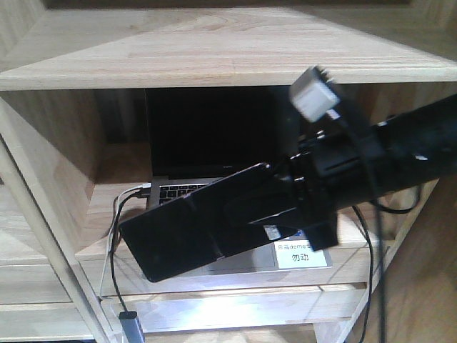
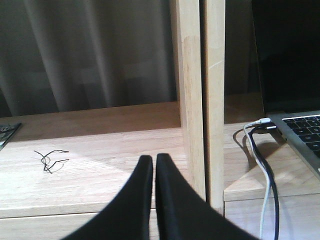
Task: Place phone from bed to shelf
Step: 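Raise the right gripper with the phone above the upper shelf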
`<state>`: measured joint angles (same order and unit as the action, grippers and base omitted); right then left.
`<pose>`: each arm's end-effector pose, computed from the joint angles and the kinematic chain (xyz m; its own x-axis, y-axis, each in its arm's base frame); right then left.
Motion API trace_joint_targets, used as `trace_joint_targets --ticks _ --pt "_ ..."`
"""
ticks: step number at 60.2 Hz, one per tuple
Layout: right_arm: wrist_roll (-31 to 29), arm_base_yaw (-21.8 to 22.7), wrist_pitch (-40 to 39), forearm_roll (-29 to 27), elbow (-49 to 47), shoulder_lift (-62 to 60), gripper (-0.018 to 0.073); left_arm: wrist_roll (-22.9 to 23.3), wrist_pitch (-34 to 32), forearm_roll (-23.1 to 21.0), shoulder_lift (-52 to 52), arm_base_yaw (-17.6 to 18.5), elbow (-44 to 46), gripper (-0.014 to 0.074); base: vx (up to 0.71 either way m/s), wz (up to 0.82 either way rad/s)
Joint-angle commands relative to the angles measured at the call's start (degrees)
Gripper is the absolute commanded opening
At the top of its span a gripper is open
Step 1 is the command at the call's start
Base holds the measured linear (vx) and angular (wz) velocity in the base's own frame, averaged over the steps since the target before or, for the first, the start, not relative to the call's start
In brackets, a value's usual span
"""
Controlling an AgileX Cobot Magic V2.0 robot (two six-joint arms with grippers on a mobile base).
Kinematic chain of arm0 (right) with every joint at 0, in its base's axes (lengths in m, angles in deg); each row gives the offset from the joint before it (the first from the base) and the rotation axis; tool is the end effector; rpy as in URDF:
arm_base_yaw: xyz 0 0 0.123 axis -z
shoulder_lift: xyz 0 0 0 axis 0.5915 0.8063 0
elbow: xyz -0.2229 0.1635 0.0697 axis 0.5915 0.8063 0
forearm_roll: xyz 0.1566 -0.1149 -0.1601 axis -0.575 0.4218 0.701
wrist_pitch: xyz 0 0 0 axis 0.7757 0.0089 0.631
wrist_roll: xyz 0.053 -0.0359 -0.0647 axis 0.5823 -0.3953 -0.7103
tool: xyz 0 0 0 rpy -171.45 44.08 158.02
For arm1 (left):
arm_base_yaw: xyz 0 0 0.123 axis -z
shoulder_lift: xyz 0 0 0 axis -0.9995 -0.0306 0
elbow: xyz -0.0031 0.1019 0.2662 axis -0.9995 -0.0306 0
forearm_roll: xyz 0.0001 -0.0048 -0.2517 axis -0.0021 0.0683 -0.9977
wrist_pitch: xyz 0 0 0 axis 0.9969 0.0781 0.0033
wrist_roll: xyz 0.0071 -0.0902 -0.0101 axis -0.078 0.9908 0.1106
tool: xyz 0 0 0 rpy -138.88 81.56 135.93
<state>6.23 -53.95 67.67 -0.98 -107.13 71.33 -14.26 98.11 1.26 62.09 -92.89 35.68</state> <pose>0.2195 0.1497 0.3481 -0.3960 -0.4258 -0.8136 -0.9181 0.2008 0.3418 0.0561 0.0041 0.1857 -0.1246 0.1130 -0.9858 -0.0615 0.9907 0.1213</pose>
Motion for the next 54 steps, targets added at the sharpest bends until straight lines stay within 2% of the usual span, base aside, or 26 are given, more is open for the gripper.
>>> trace_joint_targets --ticks 1,20,37,54 --pt "-0.1 0.2 1.9 -4.9 -1.6 -4.6 -0.0002 0.3 -4.1 -0.5 0.6 -0.1 1.3 0.0001 0.0 0.0" --pt "0.5 0.2 -11.2 -5.3 -1.6 -13.2 -0.0002 0.3 -4.1 -0.5 0.6 -0.1 1.3 0.0001 0.0 0.0" --pt "2.3 0.2 -25.1 -5.3 -2.4 -16.0 -0.0002 0.3 -4.1 -0.5 0.6 -0.1 1.3 0.0001 0.0 0.0" --pt "3.0 0.2 -27.3 -5.1 -14.7 -10.8 -0.0002 0.3 -4.1 -0.5 0.6 -0.1 1.3 0.0001 0.0 0.0"
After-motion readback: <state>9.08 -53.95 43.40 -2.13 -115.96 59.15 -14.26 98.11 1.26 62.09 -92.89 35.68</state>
